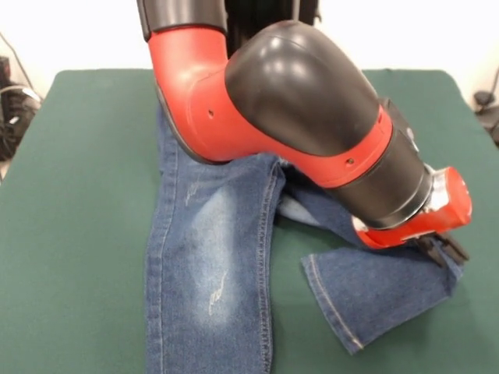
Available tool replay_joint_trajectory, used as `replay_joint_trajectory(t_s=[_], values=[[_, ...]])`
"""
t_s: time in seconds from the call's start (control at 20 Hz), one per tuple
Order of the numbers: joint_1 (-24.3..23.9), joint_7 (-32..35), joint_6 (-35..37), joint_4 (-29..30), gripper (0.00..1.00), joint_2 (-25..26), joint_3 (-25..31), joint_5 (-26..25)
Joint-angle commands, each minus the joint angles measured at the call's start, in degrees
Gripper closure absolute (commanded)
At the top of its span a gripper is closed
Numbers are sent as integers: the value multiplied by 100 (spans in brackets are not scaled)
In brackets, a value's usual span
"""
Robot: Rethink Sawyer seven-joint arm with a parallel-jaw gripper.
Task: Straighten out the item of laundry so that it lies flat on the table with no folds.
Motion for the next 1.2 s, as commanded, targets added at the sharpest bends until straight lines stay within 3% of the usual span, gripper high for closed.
replay_joint_trajectory(t_s=[0.05, 0.6, 0.85, 1.2], values=[[-187, 541, -454, 963, 100, -343, 1174, 508], [-835, 554, -785, 1672, 100, -385, 2104, 564], [-1445, -91, -1795, 1926, 100, 194, 3069, 161], [-1891, -655, -1957, 1449, 100, 1249, 3310, -463]])
